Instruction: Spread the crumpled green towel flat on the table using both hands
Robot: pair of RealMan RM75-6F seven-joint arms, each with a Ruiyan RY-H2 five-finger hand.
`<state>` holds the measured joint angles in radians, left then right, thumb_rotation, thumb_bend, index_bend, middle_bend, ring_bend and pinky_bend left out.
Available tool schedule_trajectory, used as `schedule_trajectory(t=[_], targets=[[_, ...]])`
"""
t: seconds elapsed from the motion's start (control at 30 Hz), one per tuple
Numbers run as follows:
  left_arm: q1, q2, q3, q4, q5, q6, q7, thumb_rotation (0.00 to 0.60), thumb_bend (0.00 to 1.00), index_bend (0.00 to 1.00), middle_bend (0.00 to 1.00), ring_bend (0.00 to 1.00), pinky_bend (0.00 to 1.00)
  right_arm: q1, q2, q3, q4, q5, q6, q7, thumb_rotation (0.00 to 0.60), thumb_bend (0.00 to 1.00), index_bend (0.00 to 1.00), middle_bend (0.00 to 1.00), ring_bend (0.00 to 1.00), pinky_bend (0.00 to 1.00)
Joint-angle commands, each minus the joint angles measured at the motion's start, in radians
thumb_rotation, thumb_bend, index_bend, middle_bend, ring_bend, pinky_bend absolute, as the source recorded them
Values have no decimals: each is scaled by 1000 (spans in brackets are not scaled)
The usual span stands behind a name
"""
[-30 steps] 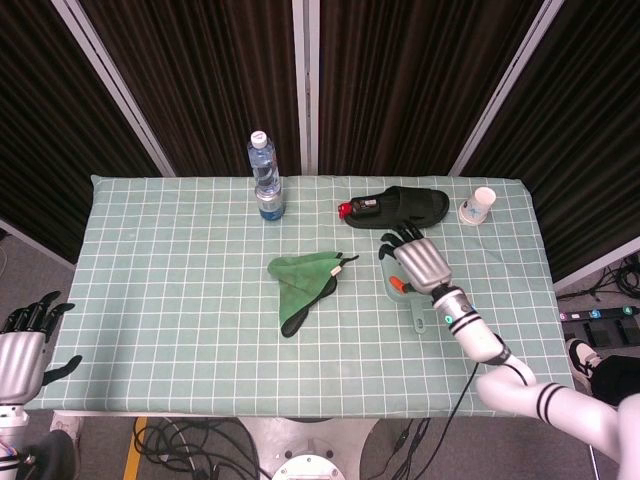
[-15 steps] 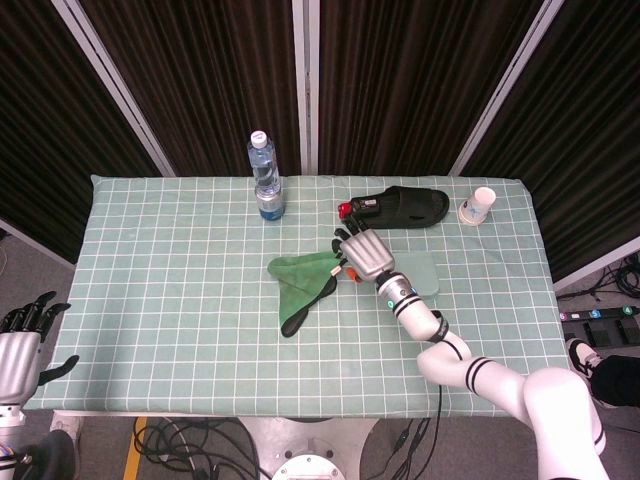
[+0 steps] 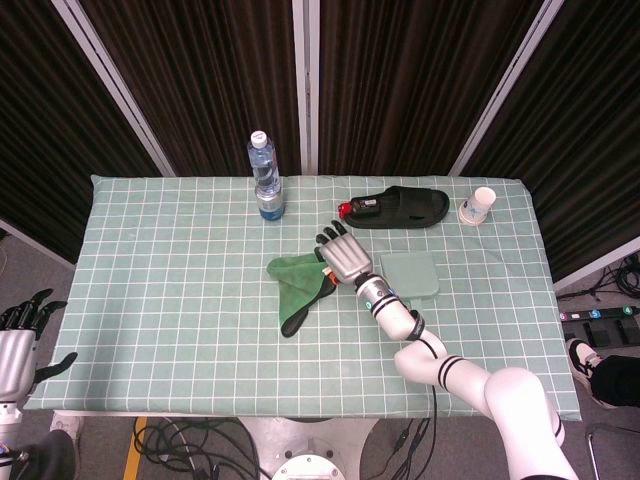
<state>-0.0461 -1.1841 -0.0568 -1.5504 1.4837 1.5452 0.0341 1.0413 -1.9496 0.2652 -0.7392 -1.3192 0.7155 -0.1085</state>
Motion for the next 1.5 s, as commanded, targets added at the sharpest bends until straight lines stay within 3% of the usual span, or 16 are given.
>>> schedule_trajectory(t=[0.03,0.2,0.33,0.47,0.7,1.07,1.5], targets=[[-23,-8,-8,12,12,-23,-26,600,110,331,261,231,252,1,11,-2,-23,-8,20,3,600,446,677,256,175,96],[-70,-31,-22,22,38,-59,-83,600,110,354,261,231,252,-10,42,20,-101,8,73,-20,600,469,754,280,192,96],[-117,-59,-34,31,60,-96,-148,600,109,363,261,231,252,-22,66,68,-190,47,128,-42,600,473,779,295,201,95],[-189,-104,-53,39,43,-193,-270,600,101,366,262,231,252,-21,72,121,-261,84,193,-68,600,475,778,302,177,91],[-318,-187,-113,45,-58,-384,-343,600,79,366,262,231,252,8,55,186,-335,166,257,-208,600,466,775,301,161,85],[-489,-321,-196,83,-335,-627,-188,600,5,366,261,231,253,105,-39,283,-336,325,325,-410,600,464,768,297,149,67],[-578,-413,-224,80,-564,-675,-29,599,0,366,253,231,254,209,-132,342,-256,385,369,-430,600,468,753,292,143,37]])
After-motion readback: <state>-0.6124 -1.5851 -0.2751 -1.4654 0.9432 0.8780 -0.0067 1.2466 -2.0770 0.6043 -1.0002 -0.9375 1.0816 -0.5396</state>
